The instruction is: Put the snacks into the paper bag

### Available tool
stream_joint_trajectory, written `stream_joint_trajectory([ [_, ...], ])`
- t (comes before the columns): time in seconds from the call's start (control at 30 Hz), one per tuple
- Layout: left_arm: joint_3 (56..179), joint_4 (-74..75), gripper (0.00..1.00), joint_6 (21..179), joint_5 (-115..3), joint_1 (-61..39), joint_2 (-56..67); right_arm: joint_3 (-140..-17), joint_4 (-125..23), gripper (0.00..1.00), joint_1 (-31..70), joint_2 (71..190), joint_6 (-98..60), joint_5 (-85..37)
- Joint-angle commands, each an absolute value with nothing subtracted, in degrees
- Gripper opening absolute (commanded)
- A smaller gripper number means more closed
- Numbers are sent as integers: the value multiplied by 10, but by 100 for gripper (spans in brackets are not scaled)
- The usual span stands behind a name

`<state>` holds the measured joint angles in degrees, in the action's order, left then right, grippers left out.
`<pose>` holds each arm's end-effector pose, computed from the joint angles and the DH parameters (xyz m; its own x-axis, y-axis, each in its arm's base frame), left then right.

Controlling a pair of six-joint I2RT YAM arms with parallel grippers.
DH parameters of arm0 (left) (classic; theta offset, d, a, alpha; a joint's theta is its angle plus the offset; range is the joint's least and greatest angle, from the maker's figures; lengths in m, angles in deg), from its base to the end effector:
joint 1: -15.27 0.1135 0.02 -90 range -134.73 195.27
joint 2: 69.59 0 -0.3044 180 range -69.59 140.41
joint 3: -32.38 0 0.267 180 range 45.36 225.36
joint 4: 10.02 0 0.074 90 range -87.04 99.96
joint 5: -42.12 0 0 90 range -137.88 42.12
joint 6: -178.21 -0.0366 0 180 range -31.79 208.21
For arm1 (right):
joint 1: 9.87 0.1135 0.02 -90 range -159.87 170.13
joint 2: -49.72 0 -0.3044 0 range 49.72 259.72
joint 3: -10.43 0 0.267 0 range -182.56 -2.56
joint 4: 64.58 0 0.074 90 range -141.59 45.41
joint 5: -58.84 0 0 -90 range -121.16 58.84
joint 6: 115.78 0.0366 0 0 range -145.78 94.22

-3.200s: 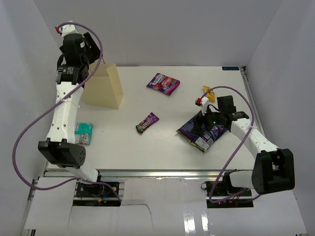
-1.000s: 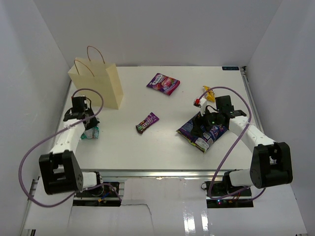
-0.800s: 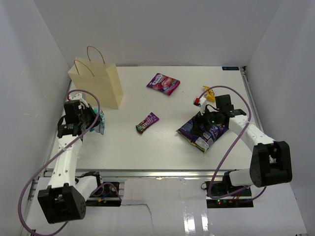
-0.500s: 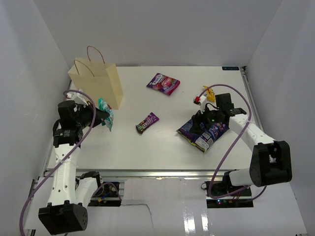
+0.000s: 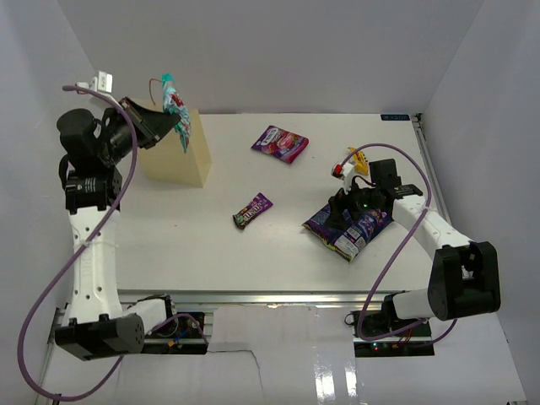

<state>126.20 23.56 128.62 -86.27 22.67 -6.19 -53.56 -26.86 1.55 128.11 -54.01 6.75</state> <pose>0.2176 0.0053 0.5152 -0.3748 -0.5610 -0.7381 0.3559 0.6480 -0.6733 0.2705 0.0776 0.2641 -0.4328 -0.4682 -0.7704 -0.8294 0.5416 0.1368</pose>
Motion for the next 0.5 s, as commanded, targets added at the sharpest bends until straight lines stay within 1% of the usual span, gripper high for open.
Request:
stream_joint_trajectory([
  [0.0, 1319, 193, 0, 1292, -815, 227, -10, -556, -276, 92, 17, 1280, -540, 83],
  [0.23, 1399, 205, 0, 1242, -703, 228, 105, -552, -276, 92, 17, 1272, -543, 78],
  [0.47, 1402, 205, 0, 1228, -652, 228, 154, -556, -276, 92, 17, 1275, -545, 76],
])
